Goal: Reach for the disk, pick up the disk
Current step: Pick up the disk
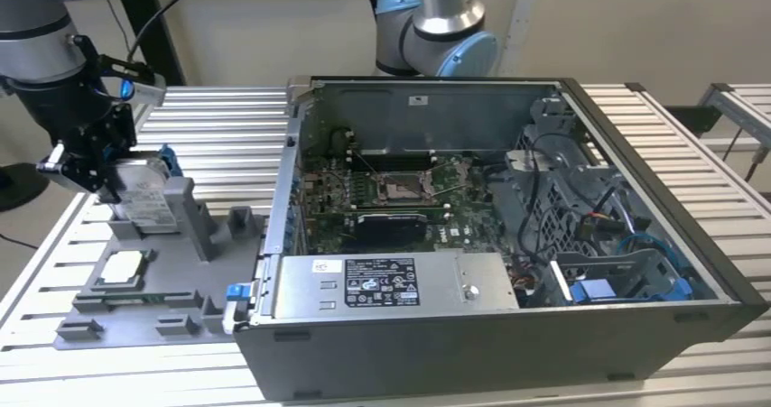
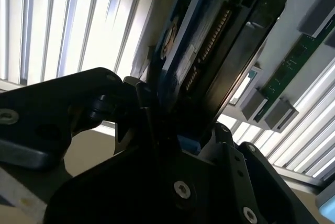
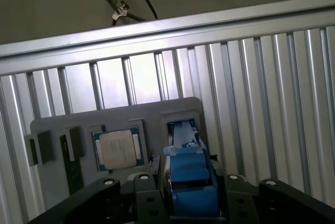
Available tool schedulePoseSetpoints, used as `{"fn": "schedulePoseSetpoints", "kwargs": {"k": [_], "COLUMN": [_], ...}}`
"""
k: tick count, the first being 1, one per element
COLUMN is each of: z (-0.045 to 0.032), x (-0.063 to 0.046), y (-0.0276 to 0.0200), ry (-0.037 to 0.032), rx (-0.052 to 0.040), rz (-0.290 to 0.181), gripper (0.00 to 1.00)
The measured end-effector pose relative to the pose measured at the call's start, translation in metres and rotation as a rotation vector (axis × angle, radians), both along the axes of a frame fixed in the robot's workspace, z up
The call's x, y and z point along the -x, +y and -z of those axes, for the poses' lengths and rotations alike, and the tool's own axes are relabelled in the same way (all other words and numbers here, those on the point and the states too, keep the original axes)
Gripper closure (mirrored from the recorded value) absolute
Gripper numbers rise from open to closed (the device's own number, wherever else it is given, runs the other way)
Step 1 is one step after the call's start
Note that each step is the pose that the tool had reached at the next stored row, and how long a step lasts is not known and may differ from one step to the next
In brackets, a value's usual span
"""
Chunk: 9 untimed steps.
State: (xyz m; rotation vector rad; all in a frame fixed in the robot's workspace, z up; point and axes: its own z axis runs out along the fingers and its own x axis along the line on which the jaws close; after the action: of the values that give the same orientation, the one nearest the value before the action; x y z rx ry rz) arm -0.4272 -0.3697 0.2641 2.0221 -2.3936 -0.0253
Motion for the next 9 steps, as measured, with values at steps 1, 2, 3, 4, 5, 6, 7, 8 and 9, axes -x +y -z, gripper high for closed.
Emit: {"fn": "schedulePoseSetpoints", "kwargs": {"k": [1, 2, 3, 4, 5, 6, 7, 8, 9], "z": [0.0002, 0.0002, 0.0003, 0.0003, 0.0003, 0.0003, 0.0004, 0.0004, 0.0004], "x": [-0.0003, -0.0005, -0.0008, -0.0011, -0.0015, -0.0020, -0.0025, -0.0028, -0.0030], "y": [0.0000, 0.0000, 0.0000, 0.0000, 0.0000, 0.0000, 0.0000, 0.0000, 0.0000], "ry": [-0.0001, -0.0002, -0.0001, -0.0001, -0.0001, -0.0001, -0.0002, -0.0002, -0.0001], "rx": [0.0000, -0.0001, -0.0001, -0.0001, -0.0001, -0.0001, -0.0002, -0.0001, -0.0001], "rz": [0.000, 0.000, 0.000, 0.000, 0.000, 0.000, 0.000, 0.000, 0.000], "gripper": [0.00, 0.00, 0.00, 0.00, 0.00, 0.00, 0.00, 0.00, 0.00]}}
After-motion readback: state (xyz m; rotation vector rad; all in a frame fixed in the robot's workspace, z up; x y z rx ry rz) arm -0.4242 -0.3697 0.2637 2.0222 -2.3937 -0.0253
